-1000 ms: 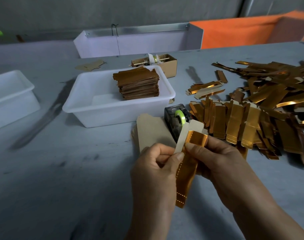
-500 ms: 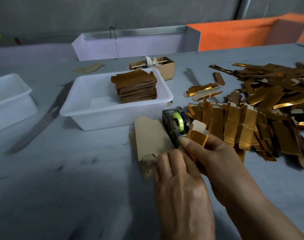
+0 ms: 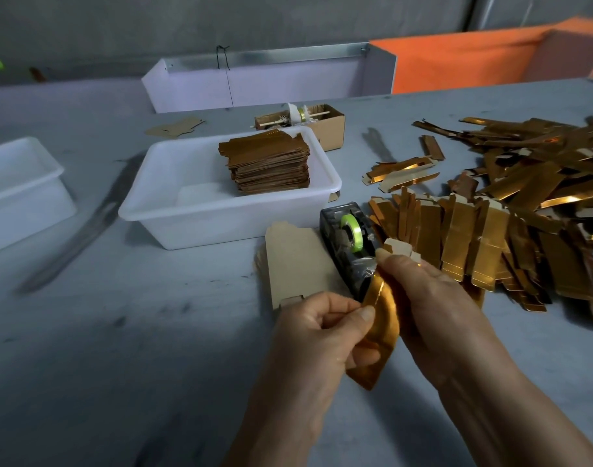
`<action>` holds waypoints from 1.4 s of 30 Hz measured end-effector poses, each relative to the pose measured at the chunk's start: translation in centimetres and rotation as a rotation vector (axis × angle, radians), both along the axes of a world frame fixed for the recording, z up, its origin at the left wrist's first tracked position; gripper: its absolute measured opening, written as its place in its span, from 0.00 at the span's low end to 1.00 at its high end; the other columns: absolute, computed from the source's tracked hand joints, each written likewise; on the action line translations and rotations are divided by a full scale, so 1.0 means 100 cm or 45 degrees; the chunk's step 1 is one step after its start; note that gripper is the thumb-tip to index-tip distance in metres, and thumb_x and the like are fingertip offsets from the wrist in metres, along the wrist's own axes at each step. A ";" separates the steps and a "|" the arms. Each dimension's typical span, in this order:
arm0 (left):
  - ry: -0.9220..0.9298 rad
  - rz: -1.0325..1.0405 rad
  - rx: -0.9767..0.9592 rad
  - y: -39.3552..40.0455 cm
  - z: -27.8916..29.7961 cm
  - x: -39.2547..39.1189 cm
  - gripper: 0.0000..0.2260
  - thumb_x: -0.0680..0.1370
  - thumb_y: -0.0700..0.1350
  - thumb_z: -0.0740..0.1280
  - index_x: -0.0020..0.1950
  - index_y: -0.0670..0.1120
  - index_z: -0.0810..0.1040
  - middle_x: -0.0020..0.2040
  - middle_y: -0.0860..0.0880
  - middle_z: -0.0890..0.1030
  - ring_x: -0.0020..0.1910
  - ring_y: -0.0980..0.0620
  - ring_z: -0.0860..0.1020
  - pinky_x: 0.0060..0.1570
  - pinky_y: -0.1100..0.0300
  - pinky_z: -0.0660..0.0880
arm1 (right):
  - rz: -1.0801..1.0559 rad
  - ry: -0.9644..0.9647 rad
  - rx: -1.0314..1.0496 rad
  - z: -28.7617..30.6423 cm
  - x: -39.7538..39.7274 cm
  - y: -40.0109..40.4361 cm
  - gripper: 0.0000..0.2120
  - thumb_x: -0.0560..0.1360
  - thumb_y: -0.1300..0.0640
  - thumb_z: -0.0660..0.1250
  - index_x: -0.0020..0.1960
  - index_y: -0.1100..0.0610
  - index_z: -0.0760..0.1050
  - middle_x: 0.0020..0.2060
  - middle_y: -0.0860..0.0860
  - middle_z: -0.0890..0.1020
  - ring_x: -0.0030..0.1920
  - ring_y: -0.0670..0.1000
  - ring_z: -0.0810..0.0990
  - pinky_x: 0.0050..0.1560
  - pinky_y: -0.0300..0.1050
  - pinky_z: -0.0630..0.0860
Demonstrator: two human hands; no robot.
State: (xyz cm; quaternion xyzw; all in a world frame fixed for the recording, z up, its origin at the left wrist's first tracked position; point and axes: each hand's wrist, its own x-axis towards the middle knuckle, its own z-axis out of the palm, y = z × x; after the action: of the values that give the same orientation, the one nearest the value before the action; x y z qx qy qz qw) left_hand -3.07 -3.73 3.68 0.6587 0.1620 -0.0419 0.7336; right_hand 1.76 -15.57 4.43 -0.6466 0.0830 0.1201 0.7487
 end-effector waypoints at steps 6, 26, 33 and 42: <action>-0.053 -0.040 -0.025 0.008 -0.001 0.001 0.08 0.75 0.42 0.70 0.36 0.49 0.83 0.31 0.52 0.80 0.28 0.59 0.77 0.29 0.68 0.73 | 0.183 -0.006 -0.090 0.005 0.009 -0.004 0.11 0.73 0.41 0.61 0.45 0.48 0.73 0.45 0.51 0.81 0.46 0.51 0.81 0.41 0.41 0.75; -0.054 0.437 -0.111 0.018 -0.019 0.014 0.04 0.75 0.43 0.69 0.44 0.45 0.82 0.40 0.42 0.80 0.40 0.46 0.76 0.36 0.56 0.72 | 0.230 -0.190 -0.765 -0.013 0.045 -0.019 0.09 0.73 0.48 0.67 0.39 0.53 0.78 0.38 0.49 0.79 0.40 0.46 0.75 0.33 0.37 0.65; -0.062 0.391 -0.148 0.011 -0.022 0.016 0.03 0.75 0.43 0.69 0.44 0.45 0.83 0.37 0.45 0.80 0.35 0.50 0.74 0.29 0.63 0.68 | 0.276 -0.128 -0.710 -0.009 0.044 -0.019 0.08 0.73 0.51 0.68 0.41 0.55 0.79 0.41 0.52 0.81 0.45 0.49 0.77 0.36 0.40 0.66; 0.041 0.254 -0.267 -0.017 -0.023 0.025 0.04 0.77 0.45 0.68 0.44 0.46 0.80 0.38 0.41 0.80 0.31 0.55 0.72 0.26 0.66 0.67 | 0.146 0.010 -0.185 -0.010 0.033 -0.016 0.08 0.75 0.56 0.63 0.41 0.56 0.79 0.35 0.47 0.83 0.41 0.45 0.81 0.46 0.43 0.70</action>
State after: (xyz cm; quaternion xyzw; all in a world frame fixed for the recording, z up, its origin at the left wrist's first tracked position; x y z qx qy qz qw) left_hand -0.62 -5.44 1.36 0.5584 0.2331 0.0040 0.7961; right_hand 5.02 -17.18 3.46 -0.7024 0.0574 0.1591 0.6914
